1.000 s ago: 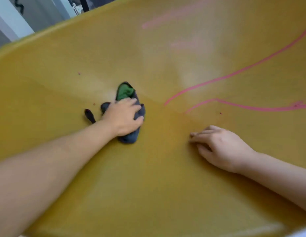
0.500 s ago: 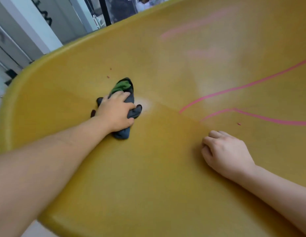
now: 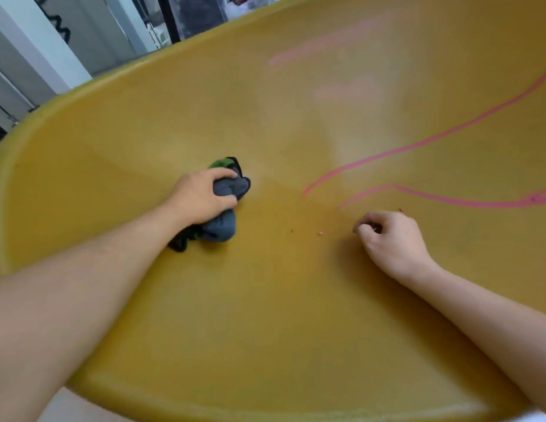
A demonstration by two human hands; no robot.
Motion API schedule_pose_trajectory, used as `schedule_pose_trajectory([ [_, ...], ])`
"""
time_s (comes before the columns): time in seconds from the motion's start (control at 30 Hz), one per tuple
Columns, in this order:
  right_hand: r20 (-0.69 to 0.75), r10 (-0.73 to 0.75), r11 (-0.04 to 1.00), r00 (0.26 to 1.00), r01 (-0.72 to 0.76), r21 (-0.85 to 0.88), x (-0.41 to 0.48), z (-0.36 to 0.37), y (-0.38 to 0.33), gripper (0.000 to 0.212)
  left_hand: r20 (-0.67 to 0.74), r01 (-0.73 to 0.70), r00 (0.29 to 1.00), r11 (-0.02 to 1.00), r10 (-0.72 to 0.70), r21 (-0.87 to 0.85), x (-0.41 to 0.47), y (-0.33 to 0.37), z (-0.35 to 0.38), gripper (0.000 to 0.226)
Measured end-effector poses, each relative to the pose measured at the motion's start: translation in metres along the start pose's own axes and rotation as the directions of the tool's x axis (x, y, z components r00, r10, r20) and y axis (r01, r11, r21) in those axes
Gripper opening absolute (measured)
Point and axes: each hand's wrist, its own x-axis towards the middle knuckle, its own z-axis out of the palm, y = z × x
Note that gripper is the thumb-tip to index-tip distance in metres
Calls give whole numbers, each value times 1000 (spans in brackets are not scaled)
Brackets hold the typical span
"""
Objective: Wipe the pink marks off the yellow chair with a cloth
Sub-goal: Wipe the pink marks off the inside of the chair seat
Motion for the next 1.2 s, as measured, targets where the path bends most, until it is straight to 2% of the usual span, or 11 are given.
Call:
schedule_pose_trajectory([
  [0.27, 109, 119, 989, 987, -127, 71, 13, -42, 1, 23, 254, -58, 952, 913, 173, -405, -20, 92, 92, 38],
  [0.43, 192, 169, 979, 967, -187, 78, -6, -76, 6, 24, 466, -61, 774, 784, 428, -618, -84, 153, 95, 31],
  [0.63, 394, 187, 980, 900, -201, -7, -35, -94, 7, 23, 454, -90, 671, 673, 586, -734, -163, 170, 64, 28],
  [0.77, 512, 220, 968, 830, -249, -12, -46, -111, -5, 19, 469, -63, 469, 558, 749, -827, -189, 175, 34, 19],
  [0.83, 514, 207, 960, 833, -274, 56, -48, -120, -9, 19, 440, -24, 520, 527, 732, -849, -177, 178, 30, 20],
  [0.9, 512, 204, 937, 834, -317, 144, -53, -125, -9, 19, 398, 1, 695, 553, 599, -833, -151, 182, 36, 15],
  [1.0, 701, 199, 798, 685, -529, 290, -64, -128, -5, 56, 289, -23, 891, 669, 351, -743, -106, 183, 50, 32],
  [1.07, 762, 63, 770, 645, -517, 374, -70, -128, -6, 62, 242, 60, 939, 577, 244, -814, -88, 187, 57, 32],
  [1.13, 653, 33, 761, 757, -443, 474, -67, -123, -2, 66, 269, 199, 952, 377, 143, -905, -82, 198, 57, 21],
  [1.17, 551, 66, 754, 832, -403, 518, -62, -117, 4, 73, 317, 259, 937, 319, 144, -912, -82, 202, 58, 14],
  [1.2, 453, 99, 744, 886, -369, 558, -59, -111, 8, 70, 386, 310, 900, 323, 204, -894, -86, 201, 60, 29],
])
